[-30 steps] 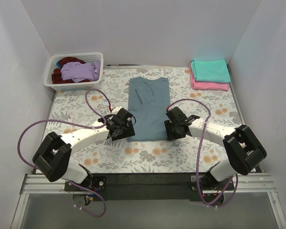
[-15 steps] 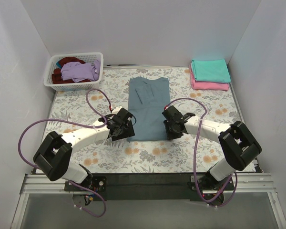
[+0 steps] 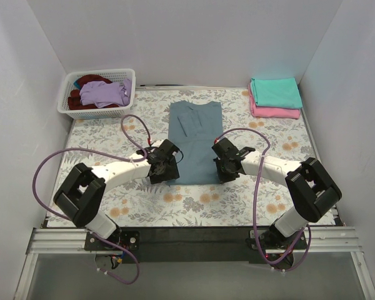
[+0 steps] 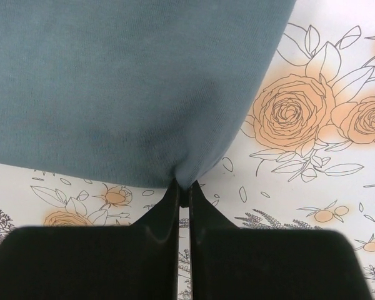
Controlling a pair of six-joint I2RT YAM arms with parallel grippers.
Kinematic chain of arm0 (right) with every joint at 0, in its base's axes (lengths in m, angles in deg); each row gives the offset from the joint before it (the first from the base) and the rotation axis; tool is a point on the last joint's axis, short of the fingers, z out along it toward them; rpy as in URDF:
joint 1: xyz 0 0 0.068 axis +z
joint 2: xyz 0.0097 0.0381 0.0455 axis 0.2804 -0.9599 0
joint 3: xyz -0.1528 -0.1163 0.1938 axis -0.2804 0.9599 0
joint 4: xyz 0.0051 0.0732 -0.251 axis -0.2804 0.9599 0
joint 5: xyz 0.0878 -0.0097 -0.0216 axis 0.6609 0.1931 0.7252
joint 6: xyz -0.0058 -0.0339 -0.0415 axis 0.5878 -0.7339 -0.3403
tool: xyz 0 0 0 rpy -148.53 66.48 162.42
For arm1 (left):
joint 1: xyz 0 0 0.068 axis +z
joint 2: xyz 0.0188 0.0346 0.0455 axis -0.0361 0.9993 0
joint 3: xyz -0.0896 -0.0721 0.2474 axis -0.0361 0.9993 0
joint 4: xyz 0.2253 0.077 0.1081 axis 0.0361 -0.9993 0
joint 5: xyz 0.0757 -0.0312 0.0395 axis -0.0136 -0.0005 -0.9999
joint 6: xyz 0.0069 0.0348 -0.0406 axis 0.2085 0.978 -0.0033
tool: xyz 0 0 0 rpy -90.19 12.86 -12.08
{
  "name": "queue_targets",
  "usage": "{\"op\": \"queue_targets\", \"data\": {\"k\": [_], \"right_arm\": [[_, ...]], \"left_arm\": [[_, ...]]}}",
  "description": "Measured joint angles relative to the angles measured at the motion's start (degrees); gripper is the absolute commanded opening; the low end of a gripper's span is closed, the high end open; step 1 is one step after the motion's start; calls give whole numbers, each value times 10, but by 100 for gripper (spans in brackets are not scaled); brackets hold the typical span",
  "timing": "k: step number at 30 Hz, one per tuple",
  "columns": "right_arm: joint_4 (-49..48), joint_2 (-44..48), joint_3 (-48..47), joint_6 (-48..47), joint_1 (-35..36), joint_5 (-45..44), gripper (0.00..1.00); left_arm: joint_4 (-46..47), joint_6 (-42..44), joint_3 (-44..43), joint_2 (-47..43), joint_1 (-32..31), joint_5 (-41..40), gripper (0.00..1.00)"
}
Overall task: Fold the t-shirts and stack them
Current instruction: Fold the tshirt
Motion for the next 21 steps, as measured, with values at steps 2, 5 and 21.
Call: {"op": "queue_targets", "data": {"k": [2,5,21], "right_arm": [[0,0,0,-1,0,0,1],[0,0,0,-2,0,0,1],[-2,1,1,-12,0,7,1]], "left_arm": [[-2,0,-4,11,0,1,59],[-9,-3,-9,27,-2,3,54],[-70,-11,-70,93,-14,3,45]]}}
